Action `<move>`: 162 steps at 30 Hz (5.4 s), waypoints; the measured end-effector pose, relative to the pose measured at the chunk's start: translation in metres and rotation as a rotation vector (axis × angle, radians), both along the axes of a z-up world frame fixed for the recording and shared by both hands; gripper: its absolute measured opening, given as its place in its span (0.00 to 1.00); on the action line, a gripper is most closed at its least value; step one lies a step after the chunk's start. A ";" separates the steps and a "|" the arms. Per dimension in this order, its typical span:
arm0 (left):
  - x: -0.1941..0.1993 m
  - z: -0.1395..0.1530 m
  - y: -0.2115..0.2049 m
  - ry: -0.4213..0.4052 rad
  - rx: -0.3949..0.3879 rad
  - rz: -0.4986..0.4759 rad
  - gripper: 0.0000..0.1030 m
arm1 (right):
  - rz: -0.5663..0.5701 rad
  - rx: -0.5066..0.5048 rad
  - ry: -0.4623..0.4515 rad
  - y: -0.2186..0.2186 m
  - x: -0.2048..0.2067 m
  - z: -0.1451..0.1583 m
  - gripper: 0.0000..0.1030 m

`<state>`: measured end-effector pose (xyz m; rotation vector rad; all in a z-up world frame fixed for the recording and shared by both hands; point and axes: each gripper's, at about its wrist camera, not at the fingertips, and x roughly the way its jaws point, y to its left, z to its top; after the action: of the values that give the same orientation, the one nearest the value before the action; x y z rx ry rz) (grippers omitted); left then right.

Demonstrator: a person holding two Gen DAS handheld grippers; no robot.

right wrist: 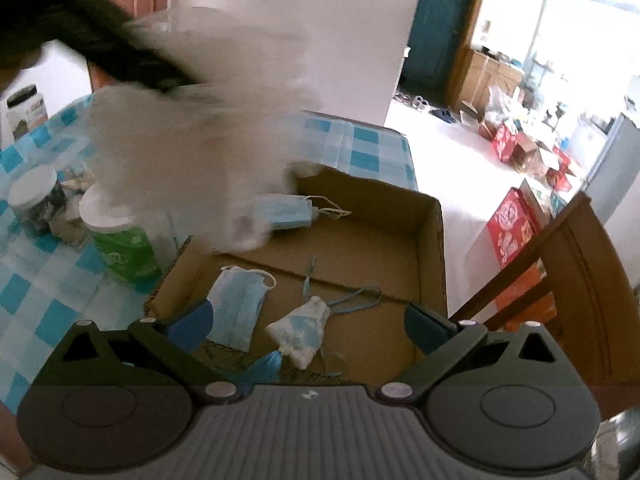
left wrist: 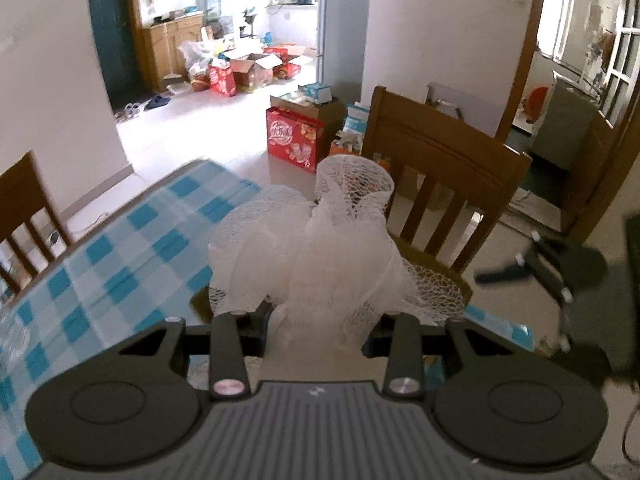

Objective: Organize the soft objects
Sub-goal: 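Drop the sachet into the box with the right tool while the left tool lowers the puff in, then move the left tool to the blue-and-white plush toy while the right tool approaches a beige sachet, then grasp the plush toy with the left tool while the right tool grasps the beige sachet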

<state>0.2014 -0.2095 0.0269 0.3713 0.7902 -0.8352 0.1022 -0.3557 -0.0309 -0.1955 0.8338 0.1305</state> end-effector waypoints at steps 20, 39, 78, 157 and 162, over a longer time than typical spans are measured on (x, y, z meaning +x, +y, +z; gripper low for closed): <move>0.056 -0.039 -0.119 -0.065 0.032 0.018 0.86 | -0.139 0.007 0.008 -0.020 -0.040 -0.008 1.00; -0.023 -0.015 -0.047 -0.153 -0.001 0.059 0.97 | -0.137 0.029 0.009 0.001 -0.031 -0.007 1.00; -0.091 -0.104 0.220 0.000 0.055 0.452 0.98 | 0.170 0.024 0.151 0.206 -0.013 -0.038 1.00; 0.146 -0.157 0.293 0.342 0.166 0.479 0.47 | 0.374 -0.070 0.005 0.337 0.099 -0.104 0.82; 0.148 -0.157 0.293 0.341 0.160 0.476 0.47 | 0.370 -0.071 0.013 0.337 0.113 -0.107 0.81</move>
<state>0.3490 0.0840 -0.1304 0.1685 1.2104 -0.3898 0.2152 -0.0187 -0.1382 -0.4149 0.8098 0.4497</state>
